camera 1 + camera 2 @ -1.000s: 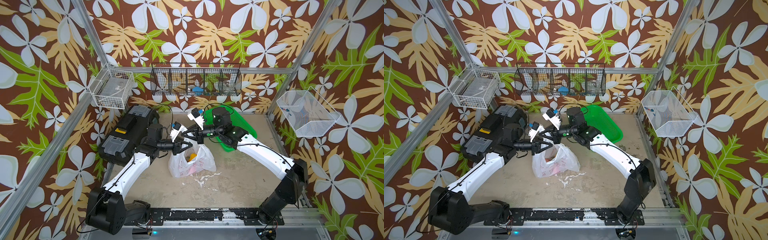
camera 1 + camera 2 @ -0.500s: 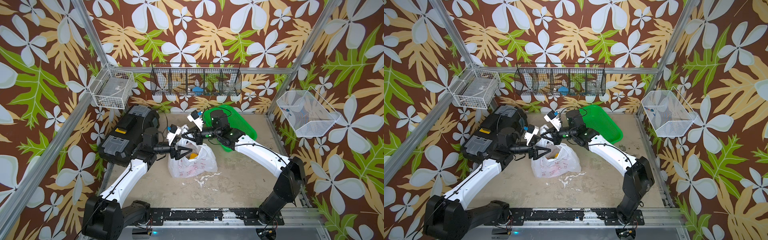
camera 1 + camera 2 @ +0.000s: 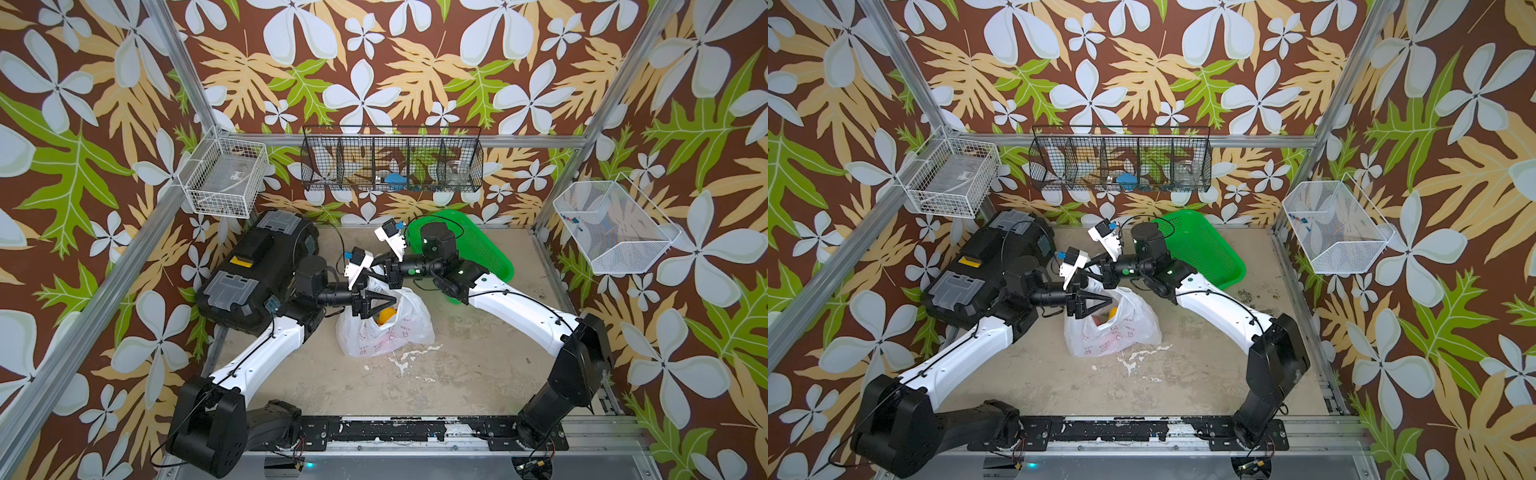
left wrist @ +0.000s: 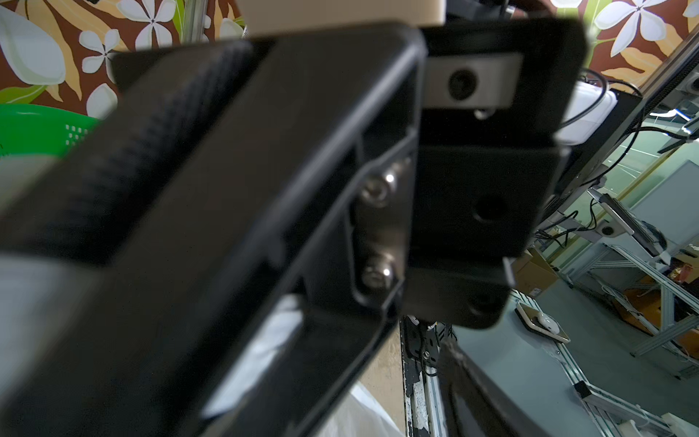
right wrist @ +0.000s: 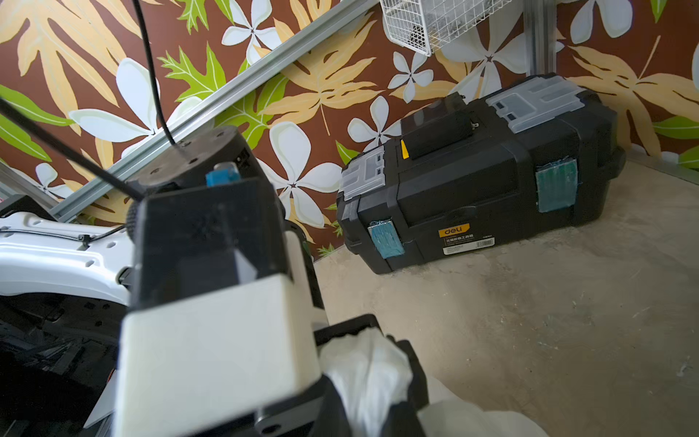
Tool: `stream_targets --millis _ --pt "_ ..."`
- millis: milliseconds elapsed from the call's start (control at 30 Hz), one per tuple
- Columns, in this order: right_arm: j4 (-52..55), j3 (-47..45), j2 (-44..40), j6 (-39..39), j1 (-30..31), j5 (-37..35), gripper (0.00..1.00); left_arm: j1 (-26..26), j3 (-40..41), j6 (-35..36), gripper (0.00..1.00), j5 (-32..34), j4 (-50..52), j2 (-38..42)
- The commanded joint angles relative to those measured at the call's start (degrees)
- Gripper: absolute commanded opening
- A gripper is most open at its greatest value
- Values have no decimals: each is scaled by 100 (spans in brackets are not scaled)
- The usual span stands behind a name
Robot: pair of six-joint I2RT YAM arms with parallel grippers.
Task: Place the peach into a plastic bag & tie a knot
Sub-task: Cross the plastic bag at the center of the board.
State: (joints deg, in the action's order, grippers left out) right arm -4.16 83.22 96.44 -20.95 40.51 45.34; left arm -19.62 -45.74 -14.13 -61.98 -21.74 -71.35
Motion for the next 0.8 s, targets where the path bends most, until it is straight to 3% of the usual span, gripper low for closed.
stream_targets --millis 0,267,467,667,767 --pt "-297 -27 -3 -202 27 -60 0 -16 -1 -102 75 72 -252 -41" --pt "-873 -445 -116 -785 69 -185 0 -16 91 -1013 64 397 -1208 -311" --pt "-1252 -593 -135 -1222 108 -307 0 -23 118 -1048 49 431 -1315 -379" --pt "-1290 -592 -159 -1359 106 -276 12 -16 169 -849 4 411 -1280 -350" --pt "-1074 -536 -228 -1233 103 -273 19 -16 231 -729 0 375 -1280 -299"
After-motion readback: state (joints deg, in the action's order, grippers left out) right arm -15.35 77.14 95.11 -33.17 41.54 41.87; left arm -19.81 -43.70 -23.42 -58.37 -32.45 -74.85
